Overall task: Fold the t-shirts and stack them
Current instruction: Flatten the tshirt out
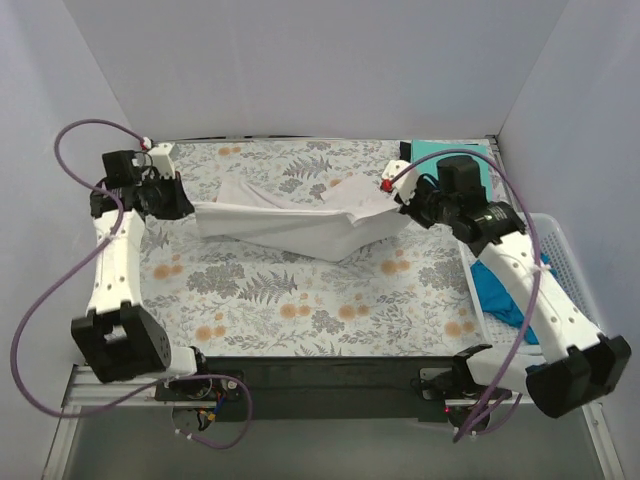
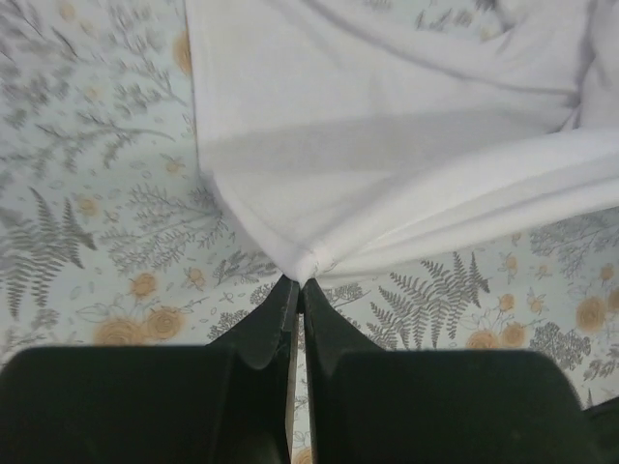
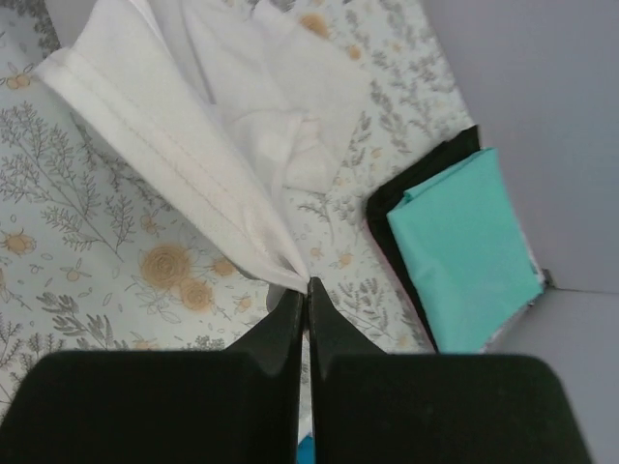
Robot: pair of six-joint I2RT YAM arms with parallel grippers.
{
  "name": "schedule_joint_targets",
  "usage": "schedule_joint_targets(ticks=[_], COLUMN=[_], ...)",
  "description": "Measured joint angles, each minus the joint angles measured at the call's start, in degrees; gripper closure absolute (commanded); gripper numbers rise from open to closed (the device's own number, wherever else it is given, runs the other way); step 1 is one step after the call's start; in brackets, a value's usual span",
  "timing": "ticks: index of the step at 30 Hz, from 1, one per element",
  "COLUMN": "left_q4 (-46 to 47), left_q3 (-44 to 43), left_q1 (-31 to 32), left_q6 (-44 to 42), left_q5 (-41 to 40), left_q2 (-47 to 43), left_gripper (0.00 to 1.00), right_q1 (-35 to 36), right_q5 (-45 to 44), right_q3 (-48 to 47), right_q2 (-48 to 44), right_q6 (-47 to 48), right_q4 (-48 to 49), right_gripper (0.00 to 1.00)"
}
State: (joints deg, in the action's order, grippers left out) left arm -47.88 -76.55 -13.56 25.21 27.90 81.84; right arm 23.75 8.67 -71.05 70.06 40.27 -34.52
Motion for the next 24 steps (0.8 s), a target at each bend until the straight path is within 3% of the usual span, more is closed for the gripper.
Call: schedule_joint_targets(ticks=[4,7,15,20,24], left_q4=[1.31,3.17,8.20,7.61,7.52], left_q3=[-0.94,-4.63,-20.24,-24.72,-24.65], left_q1=[-0.07,-0.07,-0.04,-0.02,-0.02], left_q6=[2.73,5.40,11.41,12.52,12.44], left_q5=[-1.27,-2.93,-7.17,-7.91,-8.07], left_q2=[-16.17,-22.27,-16.76,-13.07,-16.35], left_gripper=[1.00,1.00,1.00,1.00,1.00], right_q1=[0.00,0.00,0.02,0.04,0.09], right_q5=[-2.45,-4.57,-9.64,-11.37,-11.34], right_q3=[-2.12,-6.67,-16.79,-22.34,-23.89], right_q2=[-9.14,-12.63,-9.14,-6.21,-8.31], right_q6=[-0.85,-1.55,-1.01,0.17,1.03], right_q4=[0.42,2.69,9.55,10.10,10.69], right_gripper=[0.99,0.99,0.99,0.99,0.99])
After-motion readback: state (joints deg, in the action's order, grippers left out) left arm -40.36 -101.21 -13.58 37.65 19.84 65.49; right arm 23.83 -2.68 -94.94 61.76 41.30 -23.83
